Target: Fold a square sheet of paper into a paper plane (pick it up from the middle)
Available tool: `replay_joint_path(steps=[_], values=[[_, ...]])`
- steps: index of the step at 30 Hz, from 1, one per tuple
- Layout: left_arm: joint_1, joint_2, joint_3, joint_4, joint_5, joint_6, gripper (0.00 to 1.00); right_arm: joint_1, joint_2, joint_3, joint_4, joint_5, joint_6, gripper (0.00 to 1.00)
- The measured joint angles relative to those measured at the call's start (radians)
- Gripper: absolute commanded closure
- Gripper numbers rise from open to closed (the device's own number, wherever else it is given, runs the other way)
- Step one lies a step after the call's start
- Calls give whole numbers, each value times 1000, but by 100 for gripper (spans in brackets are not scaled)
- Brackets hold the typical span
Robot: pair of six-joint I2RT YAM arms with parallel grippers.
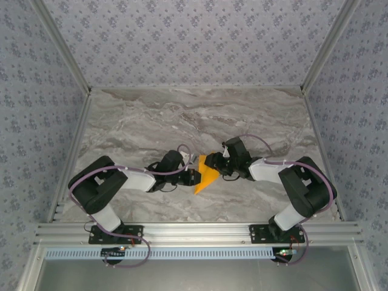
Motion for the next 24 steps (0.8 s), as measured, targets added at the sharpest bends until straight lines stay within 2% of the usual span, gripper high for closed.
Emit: replay_joint_path(steps=[11,20,24], values=[[27,41,4,60,60,-24,90,7,-29,-26,0,-24,-74,53],[29,66,4,85,79,-47,91,20,19,-14,-10,-37,-97,55],[33,67,3,85,82,-49,87,23,28,2,-32,-31,-105,55]])
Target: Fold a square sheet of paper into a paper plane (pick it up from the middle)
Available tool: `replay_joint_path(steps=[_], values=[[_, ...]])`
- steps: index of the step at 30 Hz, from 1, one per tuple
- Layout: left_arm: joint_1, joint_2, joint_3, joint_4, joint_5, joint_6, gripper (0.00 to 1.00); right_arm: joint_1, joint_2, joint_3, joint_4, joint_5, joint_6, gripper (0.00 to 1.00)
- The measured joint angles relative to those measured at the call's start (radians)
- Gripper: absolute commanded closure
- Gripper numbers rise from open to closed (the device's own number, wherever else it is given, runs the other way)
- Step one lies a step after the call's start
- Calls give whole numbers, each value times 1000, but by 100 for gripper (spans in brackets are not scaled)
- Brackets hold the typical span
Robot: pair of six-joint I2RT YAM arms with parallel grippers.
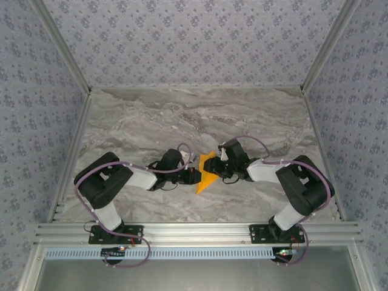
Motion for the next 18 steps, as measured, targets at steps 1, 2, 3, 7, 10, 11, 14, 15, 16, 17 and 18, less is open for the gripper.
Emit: replay_joint_path(steps=[1,2,3,7,10,11,14,15,16,17,18], values=[[1,0,0,0,0,-4,85,2,2,6,-8,5,-1,55],[1,0,0,0,0,-6,81,3,4,10,-15,10,-3,55],[3,0,0,1,0,-8,78,6,6,16,-26,16,-5,55],[11,-12,-7,-2,3,-23,70,17,16,44,-74,46,-8,55],[19,-65,-28,-31,-6,-24,68,25,18,58,-102,68,-11,55],[20,-90,-34,-45,-10,-23,68,26,18,63,-110,73,-11,55],[26,-166,-53,-89,-37,-19,70,32,19,80,-143,96,-11,54],[27,-192,-58,-101,-46,-16,71,34,21,87,-155,103,-11,54],[27,-208,-60,-112,-53,-15,72,35,23,94,-169,112,-11,55],[28,-217,-61,-116,-54,-15,73,38,25,100,-180,119,-10,55],[28,-224,-60,-117,-54,-16,73,40,28,107,-190,126,-10,55]])
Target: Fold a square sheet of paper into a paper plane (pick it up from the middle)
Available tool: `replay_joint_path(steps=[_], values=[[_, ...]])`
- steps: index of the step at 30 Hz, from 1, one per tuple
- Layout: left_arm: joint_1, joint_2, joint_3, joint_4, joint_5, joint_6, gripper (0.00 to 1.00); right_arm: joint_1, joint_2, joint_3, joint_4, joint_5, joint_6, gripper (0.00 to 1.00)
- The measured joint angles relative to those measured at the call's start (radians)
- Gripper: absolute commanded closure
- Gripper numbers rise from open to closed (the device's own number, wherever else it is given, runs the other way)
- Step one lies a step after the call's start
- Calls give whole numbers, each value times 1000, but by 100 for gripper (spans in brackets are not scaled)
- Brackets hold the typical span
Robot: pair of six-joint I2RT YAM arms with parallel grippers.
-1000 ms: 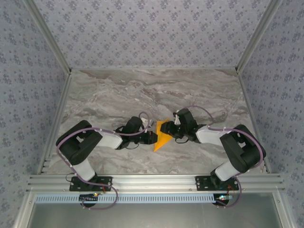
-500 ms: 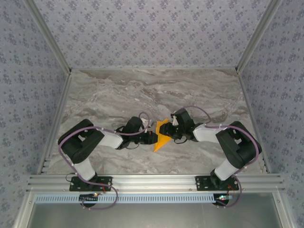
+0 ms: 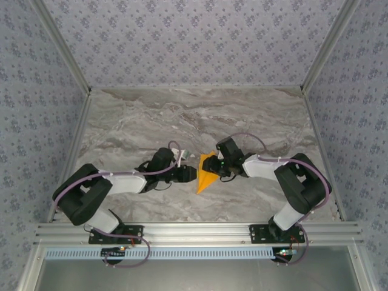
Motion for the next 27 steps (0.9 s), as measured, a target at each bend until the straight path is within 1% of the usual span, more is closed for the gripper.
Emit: replay_joint_path(steps=[5,9,22,27], values=[[0,5,0,13,11,-9,77,11,6,19,-32,29,4,55],[-5,44,11,38,35,-14,79,16,10,25,-43,44,14,57],[-34,136,59,71,80,-17,79,20,15,36,-63,64,50,60],[-45,153,72,67,76,-14,81,20,21,45,-77,68,73,60]])
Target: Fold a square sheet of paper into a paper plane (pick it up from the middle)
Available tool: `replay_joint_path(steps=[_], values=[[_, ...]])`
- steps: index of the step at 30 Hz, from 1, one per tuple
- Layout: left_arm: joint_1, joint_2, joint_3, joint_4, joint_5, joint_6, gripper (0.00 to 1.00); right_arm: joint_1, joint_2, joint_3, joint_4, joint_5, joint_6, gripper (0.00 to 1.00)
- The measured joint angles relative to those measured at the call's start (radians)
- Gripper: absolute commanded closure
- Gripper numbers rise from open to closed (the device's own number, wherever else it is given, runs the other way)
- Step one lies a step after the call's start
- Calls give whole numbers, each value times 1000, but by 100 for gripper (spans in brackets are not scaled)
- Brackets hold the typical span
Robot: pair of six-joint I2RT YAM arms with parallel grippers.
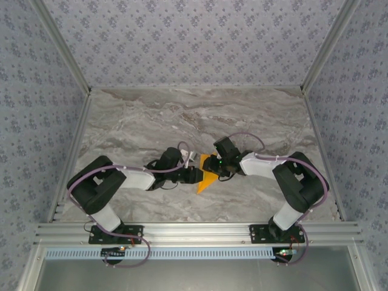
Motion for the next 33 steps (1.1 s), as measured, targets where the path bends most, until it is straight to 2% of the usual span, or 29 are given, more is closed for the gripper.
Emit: replay_joint_path(steps=[33], values=[[-11,52,31,-95,-75,42,86,-1,14,21,-37,11,29,65]])
